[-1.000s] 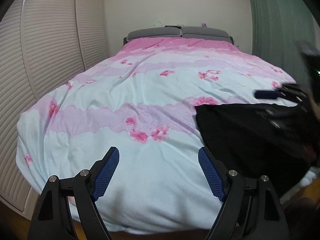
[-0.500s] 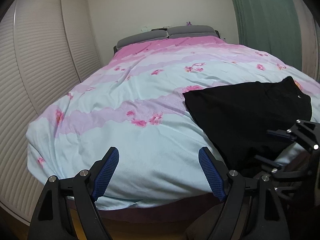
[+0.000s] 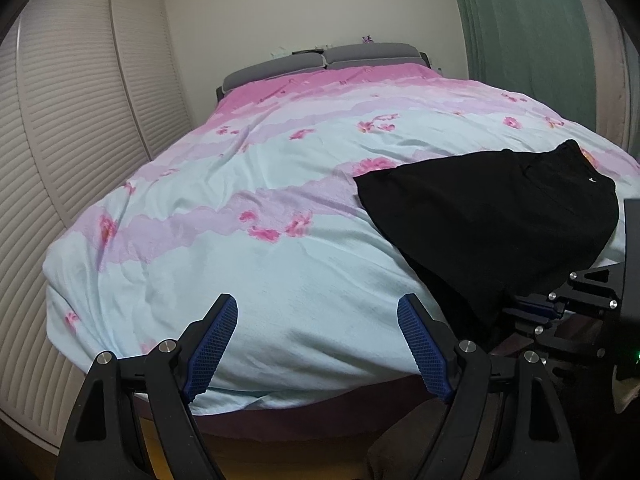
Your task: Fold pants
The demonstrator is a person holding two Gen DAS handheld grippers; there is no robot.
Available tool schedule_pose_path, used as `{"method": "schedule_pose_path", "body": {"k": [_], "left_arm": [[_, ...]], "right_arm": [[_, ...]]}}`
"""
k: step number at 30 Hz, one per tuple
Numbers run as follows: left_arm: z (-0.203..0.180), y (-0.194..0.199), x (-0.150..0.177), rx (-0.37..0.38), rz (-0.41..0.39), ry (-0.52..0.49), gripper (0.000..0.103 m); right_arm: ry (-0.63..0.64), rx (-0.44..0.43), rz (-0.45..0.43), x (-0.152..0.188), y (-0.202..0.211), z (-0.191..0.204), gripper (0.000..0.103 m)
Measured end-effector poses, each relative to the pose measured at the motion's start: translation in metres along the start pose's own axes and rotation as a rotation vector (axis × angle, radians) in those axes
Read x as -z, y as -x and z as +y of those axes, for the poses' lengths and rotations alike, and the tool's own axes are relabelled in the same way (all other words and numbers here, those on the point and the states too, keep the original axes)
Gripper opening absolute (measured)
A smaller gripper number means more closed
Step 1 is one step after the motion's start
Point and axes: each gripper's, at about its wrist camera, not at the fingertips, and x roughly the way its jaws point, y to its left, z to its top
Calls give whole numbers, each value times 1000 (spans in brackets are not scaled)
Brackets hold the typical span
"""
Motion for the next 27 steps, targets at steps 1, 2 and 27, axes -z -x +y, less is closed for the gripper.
{"method": "schedule_pose_path", "body": {"k": [1, 2, 27], "left_arm": [[-1, -2, 0, 8, 4, -2, 84], [-2, -3, 0, 13, 7, -4, 84], [-13, -1, -7, 14, -18, -50, 84]], "right_arm": [[11, 3, 7, 3, -1, 2, 7], [19, 8, 9, 5, -2, 3, 7], [-711, -205, -9, 39, 33, -39, 58]]}}
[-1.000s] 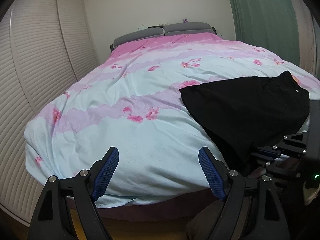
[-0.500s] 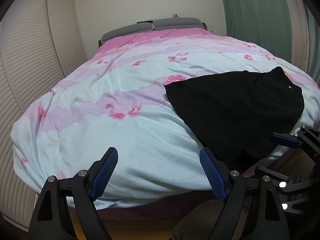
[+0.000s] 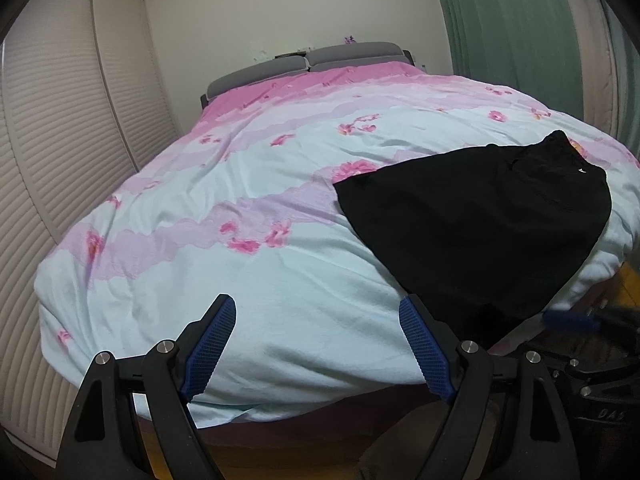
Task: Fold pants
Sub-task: 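Press the right gripper along the folded pants to flatten them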
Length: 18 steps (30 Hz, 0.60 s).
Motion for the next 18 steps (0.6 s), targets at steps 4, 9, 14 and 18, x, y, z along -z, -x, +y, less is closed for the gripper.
{"method": "schedule_pose_path", "body": {"k": [4, 9, 14, 18], "left_arm": [[5, 3, 4, -16, 19, 27, 86], [3, 6, 12, -9, 59, 56, 86], [-6, 12, 20, -3, 83, 51, 91], [-2, 5, 23, 20, 120, 87, 91]], "right_arm": [[362, 230, -101, 3, 10, 38, 60], [742, 368, -139, 16, 2, 73, 66], [1016, 478, -70, 38, -24, 85, 66], [1149, 543, -26, 53, -43, 83, 66]]}}
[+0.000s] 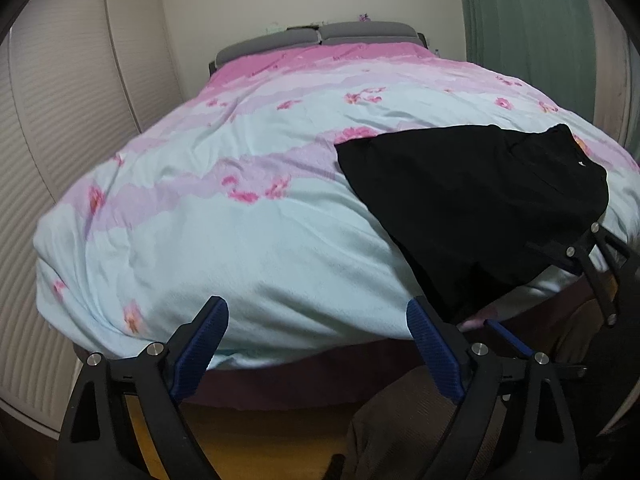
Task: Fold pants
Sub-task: 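Press the right gripper along the folded pants to flatten them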
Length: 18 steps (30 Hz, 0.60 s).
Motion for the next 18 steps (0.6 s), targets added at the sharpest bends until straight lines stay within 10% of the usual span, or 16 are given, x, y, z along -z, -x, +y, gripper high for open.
{"method": "schedule_pose_path", "body": {"k": [18], "left_arm": [[11, -18, -5, 24, 55, 60, 91]], "right_arm": [[82, 145, -103, -20, -23, 9, 65]]}}
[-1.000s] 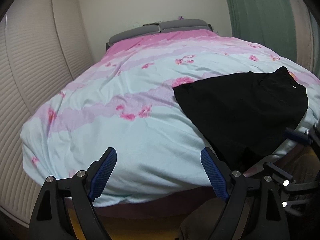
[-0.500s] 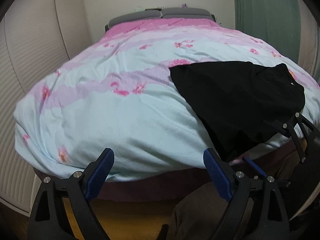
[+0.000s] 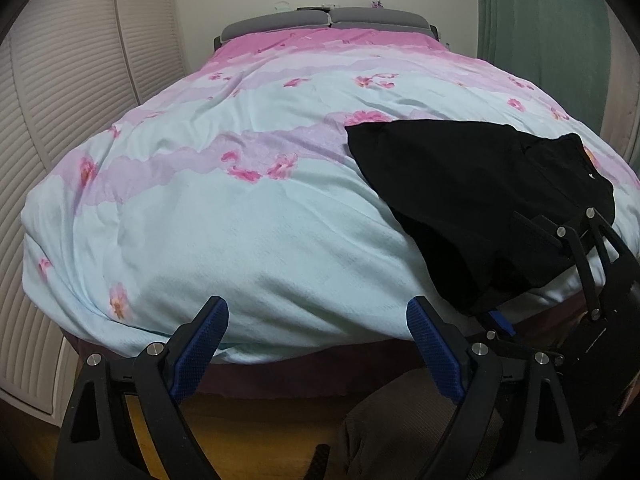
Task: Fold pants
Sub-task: 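Press the right gripper along the folded pants to flatten them, then grasp the edge of the black pants bundle with the right gripper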
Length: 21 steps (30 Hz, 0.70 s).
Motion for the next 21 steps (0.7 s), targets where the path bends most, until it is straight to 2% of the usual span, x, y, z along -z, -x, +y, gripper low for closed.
{"method": "schedule_pose_path", "body": {"k": [1, 3, 5, 8, 12, 17, 21], "left_arm": [[1, -1, -1, -11, -3, 3, 91], [4, -2, -4, -16, -7, 11, 91], [6, -2, -6, -15, -11, 20, 91], [8, 1, -11, -22, -29, 20, 91], [3, 3, -23, -12, -54, 21, 91], [-18, 6, -47, 14, -99, 4, 91], [-41, 8, -73, 42, -146, -15, 92]], "right_arm": [[-7, -3, 3, -2, -1, 0, 65], [-24, -46, 19, -3, -9, 2, 55], [-52, -108, 43, -7, -16, 2, 21], [-130, -147, 46, -8, -17, -6, 10], [-312, -217, 31, -2, -10, -42, 6], [-552, -328, 17, 15, -14, -105, 5], [-734, -382, 4, 36, -17, -163, 5]]}}
